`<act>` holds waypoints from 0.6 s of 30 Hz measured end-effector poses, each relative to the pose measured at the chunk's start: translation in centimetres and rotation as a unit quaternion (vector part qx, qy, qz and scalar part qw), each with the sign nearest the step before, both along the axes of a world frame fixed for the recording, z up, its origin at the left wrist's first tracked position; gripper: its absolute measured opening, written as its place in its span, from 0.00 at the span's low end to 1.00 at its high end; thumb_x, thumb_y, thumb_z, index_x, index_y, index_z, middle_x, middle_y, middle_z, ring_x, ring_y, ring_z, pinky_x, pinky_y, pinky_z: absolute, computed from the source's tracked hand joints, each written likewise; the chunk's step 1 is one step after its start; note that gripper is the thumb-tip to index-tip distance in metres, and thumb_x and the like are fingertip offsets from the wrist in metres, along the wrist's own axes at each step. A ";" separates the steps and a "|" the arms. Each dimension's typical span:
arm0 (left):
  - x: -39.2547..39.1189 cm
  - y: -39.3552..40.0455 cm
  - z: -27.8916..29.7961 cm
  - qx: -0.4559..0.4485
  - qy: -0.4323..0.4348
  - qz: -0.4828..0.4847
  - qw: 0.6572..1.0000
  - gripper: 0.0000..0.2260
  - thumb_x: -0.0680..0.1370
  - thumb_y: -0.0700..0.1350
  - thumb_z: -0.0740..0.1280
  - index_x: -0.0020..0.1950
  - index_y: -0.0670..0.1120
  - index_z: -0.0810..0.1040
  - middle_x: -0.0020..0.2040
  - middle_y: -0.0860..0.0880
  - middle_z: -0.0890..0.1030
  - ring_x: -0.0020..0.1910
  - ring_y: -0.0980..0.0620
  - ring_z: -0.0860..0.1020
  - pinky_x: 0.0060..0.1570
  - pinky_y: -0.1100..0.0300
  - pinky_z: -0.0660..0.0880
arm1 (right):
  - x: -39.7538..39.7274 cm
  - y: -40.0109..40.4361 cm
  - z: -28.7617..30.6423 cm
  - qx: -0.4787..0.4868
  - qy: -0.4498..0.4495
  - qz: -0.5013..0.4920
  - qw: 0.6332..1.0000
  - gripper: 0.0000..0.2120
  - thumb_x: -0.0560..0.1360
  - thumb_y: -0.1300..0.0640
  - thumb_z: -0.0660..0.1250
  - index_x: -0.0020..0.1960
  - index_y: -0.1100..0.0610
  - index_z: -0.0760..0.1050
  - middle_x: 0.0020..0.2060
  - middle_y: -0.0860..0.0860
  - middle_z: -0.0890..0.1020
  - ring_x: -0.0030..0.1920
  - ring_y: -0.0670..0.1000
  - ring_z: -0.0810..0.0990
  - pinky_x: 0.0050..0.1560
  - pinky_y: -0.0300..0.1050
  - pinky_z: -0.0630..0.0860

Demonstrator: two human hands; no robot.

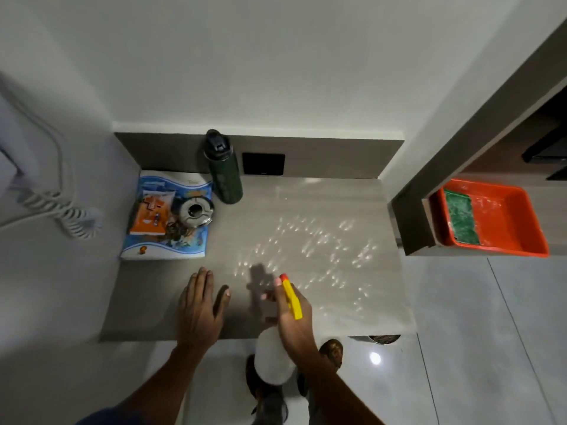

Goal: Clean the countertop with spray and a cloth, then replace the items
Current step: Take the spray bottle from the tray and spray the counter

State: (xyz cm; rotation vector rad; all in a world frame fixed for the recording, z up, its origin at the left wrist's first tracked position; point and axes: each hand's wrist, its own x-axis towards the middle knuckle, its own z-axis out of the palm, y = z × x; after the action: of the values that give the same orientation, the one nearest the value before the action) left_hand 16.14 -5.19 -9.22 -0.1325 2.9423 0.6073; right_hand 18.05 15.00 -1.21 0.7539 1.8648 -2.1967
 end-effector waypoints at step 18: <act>0.7 -2.2 -1.8 -0.005 0.028 -0.028 0.999 0.33 0.87 0.60 0.53 0.83 0.40 0.71 0.86 0.39 0.68 0.86 0.37 0.67 0.84 0.36 0.67 | 6.5 -0.4 -3.2 0.092 -0.056 -0.094 0.990 0.16 0.86 0.43 0.66 0.48 0.51 0.87 0.29 0.52 0.78 0.35 0.53 0.83 0.45 0.41 0.84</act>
State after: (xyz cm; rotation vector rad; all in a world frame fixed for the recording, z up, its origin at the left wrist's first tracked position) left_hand 16.87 -7.40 -11.03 -0.0345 2.9910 0.5975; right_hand 24.56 14.63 -4.37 1.1056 2.0336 -2.0542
